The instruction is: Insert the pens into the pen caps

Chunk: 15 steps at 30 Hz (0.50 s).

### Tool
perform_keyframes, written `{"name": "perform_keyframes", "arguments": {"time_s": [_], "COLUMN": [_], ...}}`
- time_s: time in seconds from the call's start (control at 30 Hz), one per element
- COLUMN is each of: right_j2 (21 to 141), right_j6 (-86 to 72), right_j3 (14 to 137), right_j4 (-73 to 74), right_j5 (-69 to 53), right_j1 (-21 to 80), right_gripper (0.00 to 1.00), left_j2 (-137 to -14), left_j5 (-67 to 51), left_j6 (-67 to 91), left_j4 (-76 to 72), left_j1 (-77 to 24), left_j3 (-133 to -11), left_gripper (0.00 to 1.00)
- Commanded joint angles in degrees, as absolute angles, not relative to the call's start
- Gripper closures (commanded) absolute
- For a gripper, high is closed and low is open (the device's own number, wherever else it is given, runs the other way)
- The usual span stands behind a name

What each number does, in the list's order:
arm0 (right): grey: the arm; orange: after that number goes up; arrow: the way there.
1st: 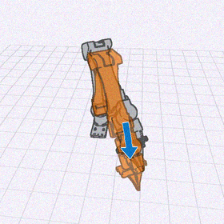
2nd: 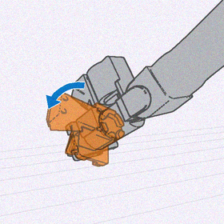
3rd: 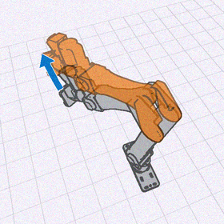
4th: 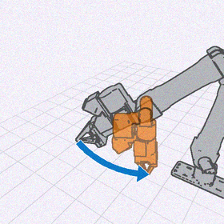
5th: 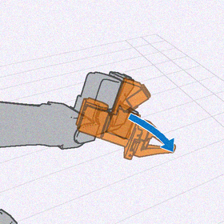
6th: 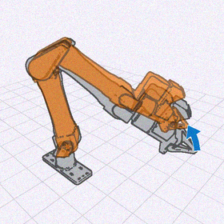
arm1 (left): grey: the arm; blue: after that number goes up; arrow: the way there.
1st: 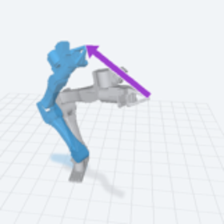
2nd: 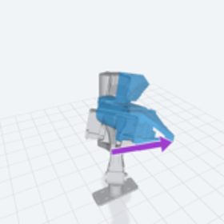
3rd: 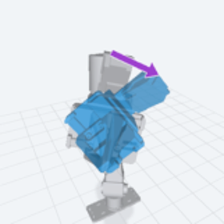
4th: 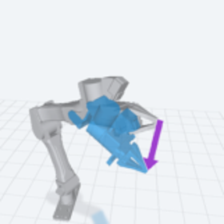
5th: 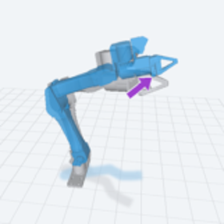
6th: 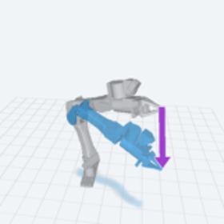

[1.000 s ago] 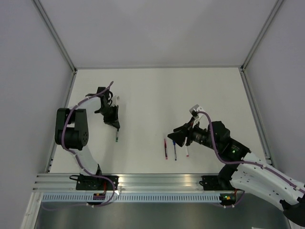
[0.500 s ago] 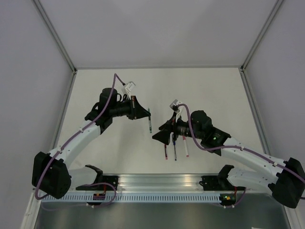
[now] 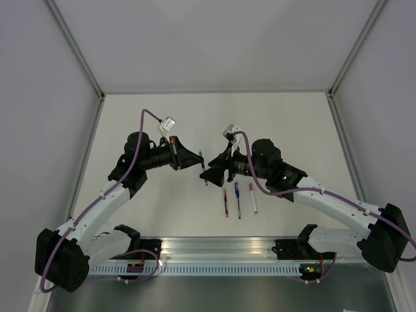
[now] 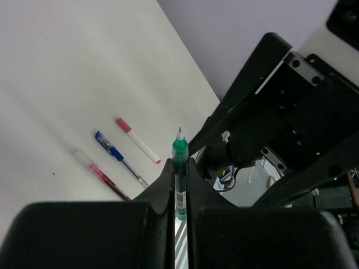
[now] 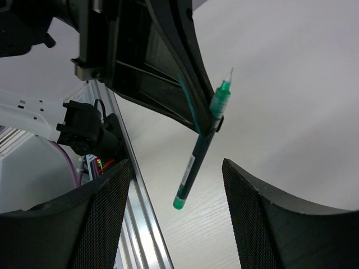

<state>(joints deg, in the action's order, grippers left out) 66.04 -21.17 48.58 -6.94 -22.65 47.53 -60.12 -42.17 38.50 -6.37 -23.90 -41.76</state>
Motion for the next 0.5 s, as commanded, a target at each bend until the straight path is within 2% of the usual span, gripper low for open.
{"name": "perform_keyframes", "arguments": {"time_s": [0.0, 0.13, 0.27, 0.4, 0.47], "right_j2": [67.67, 68.46, 69.52, 70.92, 72.07], "right_j6": [-19.60, -20.56, -21.53, -23.02, -23.82], "right_j3": [50.27, 49.13, 48.61, 47.81, 47.64], "right_j4": [-8.09, -10.10, -12.56, -15.64, -16.96], "right_j5": [-22.68, -23.20, -23.99, -24.70, -24.70], "right_j1": [47.72, 47.99, 48.51, 48.87, 48.95], "right_gripper": [0.27, 0.28, 0.36, 0.38, 0.45], "left_j2": [-57.49, -56.25, -55.64, -55.46, -55.46], "left_j5": [-43.42, -42.80, -42.80, -43.33, -43.51], "left_j6": [40.61, 41.31, 42.71, 43.86, 44.30], "left_j4": [-10.64, -11.16, -12.56, -14.15, -14.59], "left_j1": [-24.17, -24.17, -24.17, -24.17, -24.17], "left_j3": [-41.04, -40.69, -40.17, -39.29, -38.76], "left_gripper": [0.98, 0.98, 0.98, 0.98, 0.98]}}
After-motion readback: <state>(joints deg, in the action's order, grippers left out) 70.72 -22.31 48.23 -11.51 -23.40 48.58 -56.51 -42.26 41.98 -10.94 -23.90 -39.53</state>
